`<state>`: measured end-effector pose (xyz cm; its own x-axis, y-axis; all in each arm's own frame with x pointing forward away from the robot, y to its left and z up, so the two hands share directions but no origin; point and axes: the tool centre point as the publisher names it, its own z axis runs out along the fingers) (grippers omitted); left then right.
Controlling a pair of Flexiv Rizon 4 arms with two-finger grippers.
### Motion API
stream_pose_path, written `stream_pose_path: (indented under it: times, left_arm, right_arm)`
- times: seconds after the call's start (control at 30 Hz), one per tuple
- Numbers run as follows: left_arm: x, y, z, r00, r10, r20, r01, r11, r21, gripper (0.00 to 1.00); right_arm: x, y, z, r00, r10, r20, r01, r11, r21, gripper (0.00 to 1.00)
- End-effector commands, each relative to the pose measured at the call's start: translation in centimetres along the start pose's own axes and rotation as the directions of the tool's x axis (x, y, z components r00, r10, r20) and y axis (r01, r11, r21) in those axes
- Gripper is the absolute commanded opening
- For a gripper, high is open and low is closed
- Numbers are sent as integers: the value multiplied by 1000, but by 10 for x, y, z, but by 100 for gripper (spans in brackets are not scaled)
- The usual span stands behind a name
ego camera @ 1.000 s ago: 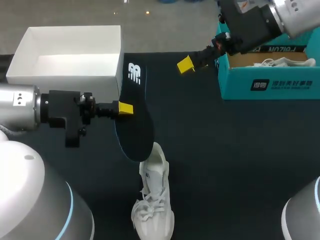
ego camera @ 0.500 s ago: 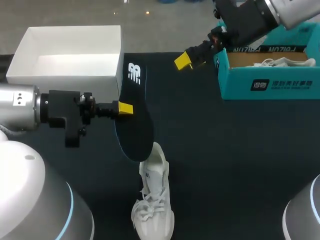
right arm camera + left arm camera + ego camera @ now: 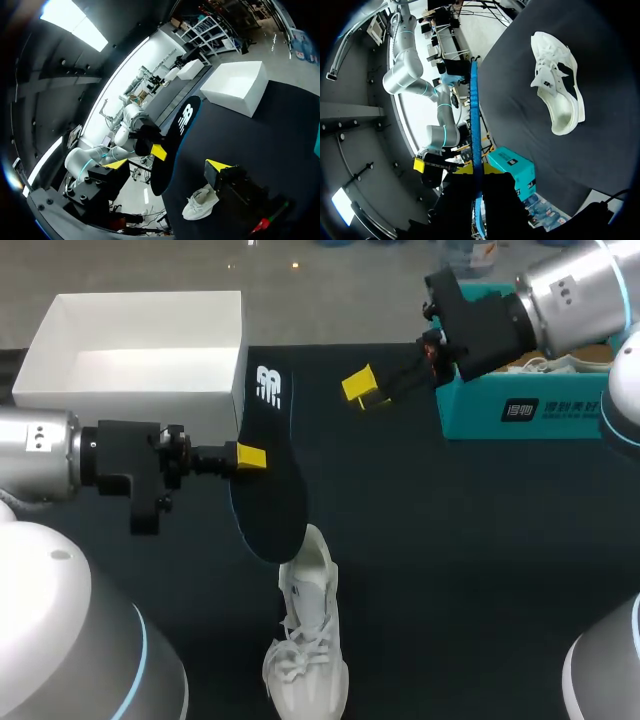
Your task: Take the shoe out of the shoebox, open the shoe tongue, remove and reinsert the insole, then place the shoe into the shoebox
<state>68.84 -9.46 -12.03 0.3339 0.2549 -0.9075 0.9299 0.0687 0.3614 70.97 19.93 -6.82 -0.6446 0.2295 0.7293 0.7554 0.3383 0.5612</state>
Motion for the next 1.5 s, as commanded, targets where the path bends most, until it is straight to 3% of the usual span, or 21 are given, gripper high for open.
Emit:
stream_pose_path:
  times: [0.03, 0.73, 1.3, 1.37, 1.43, 1.47, 1.5]
  left_arm:
    - [2, 1, 2, 1000, 3, 2, -3, 1000, 0, 0]
    - [2, 1, 2, 1000, 3, 2, -3, 1000, 0, 0]
    - [2, 1, 2, 1000, 3, 2, -3, 1000, 0, 0]
    - [2, 1, 2, 1000, 3, 2, -3, 1000, 0, 0]
    - [2, 1, 2, 1000, 3, 2, -3, 1000, 0, 0]
    - [2, 1, 2, 1000, 3, 2, -3, 1000, 0, 0]
    - [2, 1, 2, 1000, 3, 2, -3, 1000, 0, 0]
  right_arm:
    - [-8, -5, 19, 998, 5, -69, -9, 998, -60, 100]
    - [-26, -15, 96, 970, 12, -245, -20, 999, -32, 100]
    - [-17, -14, 117, 954, -14, -300, 3, 999, -36, 100]
    - [-17, -16, 117, 953, -17, -304, 5, 999, -39, 45]
    - [-17, -17, 118, 952, -19, -306, 5, 999, -45, 11]
    - [-17, -18, 118, 951, -20, -309, 5, 999, -49, 0]
    - [-17, -19, 118, 951, -20, -310, 4, 999, -53, 0]
